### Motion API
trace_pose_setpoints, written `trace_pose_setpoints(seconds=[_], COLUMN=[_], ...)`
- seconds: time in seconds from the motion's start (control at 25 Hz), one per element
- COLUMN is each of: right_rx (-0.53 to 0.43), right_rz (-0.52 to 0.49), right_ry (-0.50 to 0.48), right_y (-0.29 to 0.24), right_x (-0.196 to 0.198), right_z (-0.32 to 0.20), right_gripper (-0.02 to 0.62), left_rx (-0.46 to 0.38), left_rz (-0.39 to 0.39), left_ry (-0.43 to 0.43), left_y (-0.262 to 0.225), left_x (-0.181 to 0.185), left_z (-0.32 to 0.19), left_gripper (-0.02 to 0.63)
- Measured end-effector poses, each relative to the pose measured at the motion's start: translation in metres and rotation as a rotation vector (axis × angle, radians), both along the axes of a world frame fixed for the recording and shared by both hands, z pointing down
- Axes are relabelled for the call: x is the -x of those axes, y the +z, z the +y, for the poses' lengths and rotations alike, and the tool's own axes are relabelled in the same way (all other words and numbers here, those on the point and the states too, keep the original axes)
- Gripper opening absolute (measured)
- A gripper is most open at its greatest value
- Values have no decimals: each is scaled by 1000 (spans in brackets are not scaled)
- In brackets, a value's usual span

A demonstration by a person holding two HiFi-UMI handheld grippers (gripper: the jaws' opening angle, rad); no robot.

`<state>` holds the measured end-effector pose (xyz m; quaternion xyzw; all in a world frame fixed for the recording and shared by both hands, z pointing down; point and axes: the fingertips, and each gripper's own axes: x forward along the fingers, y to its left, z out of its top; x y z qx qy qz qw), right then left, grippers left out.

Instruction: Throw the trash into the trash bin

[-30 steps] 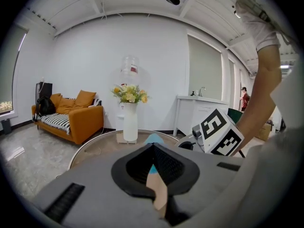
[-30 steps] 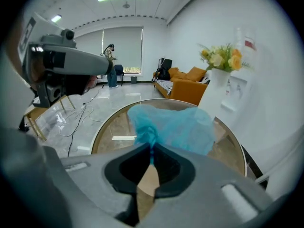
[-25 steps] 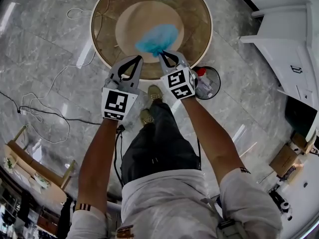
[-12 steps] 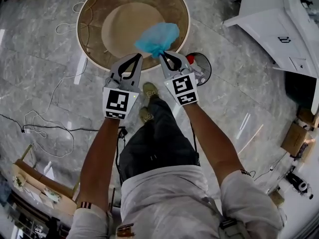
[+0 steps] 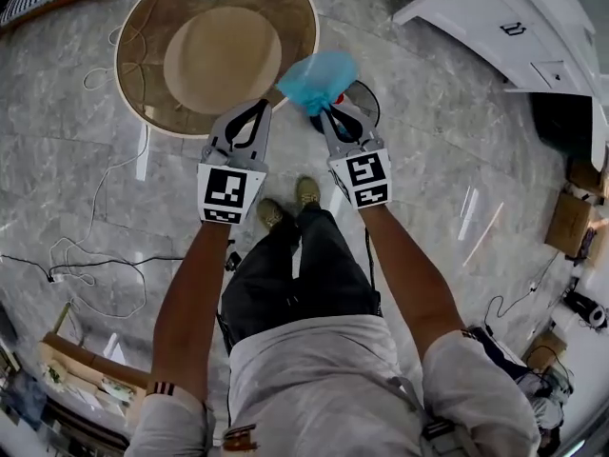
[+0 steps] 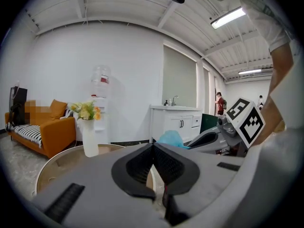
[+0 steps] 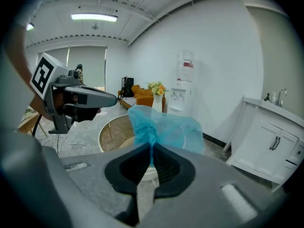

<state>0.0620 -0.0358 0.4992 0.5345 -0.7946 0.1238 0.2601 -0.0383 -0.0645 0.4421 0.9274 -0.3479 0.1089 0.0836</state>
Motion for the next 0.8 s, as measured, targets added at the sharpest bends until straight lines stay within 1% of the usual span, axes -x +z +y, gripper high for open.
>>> trace_pose_setpoints(seconds=[0.16, 0.32, 0.6, 0.8], right_rx=[13, 61, 178, 249], right_rz=[9, 32, 100, 110], right_ry=[50, 79, 37, 9], right_y=[2, 17, 63, 98], right_x=[-41, -81, -142, -174], right_z=[19, 39, 60, 69], right_gripper=[18, 20, 20, 20], left_rx=[7, 16, 39, 55], left_rz=[8, 11, -5, -27], left_ry=[49, 87, 112, 95], left_y=[0, 2, 15, 30], left_x=[-38, -72, -125, -154], left_z=[11, 22, 34, 34], left_gripper=[-2, -2, -2, -2])
